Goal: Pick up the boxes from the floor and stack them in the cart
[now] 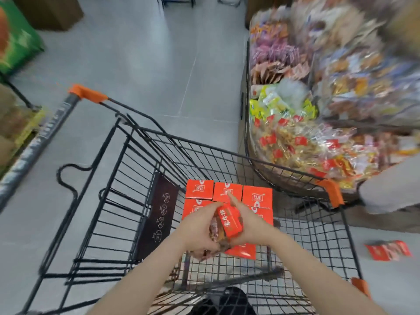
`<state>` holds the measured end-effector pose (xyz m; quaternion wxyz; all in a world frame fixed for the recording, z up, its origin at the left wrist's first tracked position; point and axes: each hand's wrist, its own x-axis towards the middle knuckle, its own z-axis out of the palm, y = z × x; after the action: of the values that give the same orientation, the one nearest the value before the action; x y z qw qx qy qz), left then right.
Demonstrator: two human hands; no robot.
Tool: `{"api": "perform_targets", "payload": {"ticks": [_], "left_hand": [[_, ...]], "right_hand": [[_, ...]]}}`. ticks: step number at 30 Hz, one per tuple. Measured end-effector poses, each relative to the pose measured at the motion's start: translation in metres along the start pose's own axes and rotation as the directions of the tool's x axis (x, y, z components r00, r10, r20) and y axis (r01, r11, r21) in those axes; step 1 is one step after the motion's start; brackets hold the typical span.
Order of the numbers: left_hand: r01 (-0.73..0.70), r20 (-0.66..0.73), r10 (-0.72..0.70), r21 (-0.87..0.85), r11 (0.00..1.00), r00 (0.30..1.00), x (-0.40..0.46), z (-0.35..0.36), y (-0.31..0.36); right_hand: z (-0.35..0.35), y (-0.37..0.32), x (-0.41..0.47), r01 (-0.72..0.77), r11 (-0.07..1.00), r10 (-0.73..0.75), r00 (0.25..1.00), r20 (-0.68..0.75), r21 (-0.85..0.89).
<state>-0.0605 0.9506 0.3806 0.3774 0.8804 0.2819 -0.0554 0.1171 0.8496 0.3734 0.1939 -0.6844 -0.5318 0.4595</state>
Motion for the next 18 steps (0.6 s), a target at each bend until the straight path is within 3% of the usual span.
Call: {"api": "perform_targets", "payload": {"ticks": [4,7,13,18], "left_hand": [[-0.080,-0.094,0.085,0.051,0.996,0.992,0.001,-0.022,0.010],[-0.037,-0.198,0.022,-0.073,0.997,0.980,0.005,-0.037,-0.008],[0.021,-0.084,-0.056,-0.368,0.930,0.995,0.003,-0.045,-0.015],[0.012,-0.131,-0.050,-0.273,0.962,0.990,0.003,-0.032,-0.016]], "right_hand": [[-0.022,-0.013,-0.012,-0.036,0.999,0.037,0.996,-0.075,0.020],[-0.037,-0.013,-0.022,-0.049,0.988,0.075,0.980,-0.182,0.145],[-0.040,-0.003,-0.036,-0.101,0.946,0.163,0.969,-0.184,0.307],[-0.012,0.016,-0.038,-0.200,0.950,0.256,0.937,-0.236,0.238]]}}
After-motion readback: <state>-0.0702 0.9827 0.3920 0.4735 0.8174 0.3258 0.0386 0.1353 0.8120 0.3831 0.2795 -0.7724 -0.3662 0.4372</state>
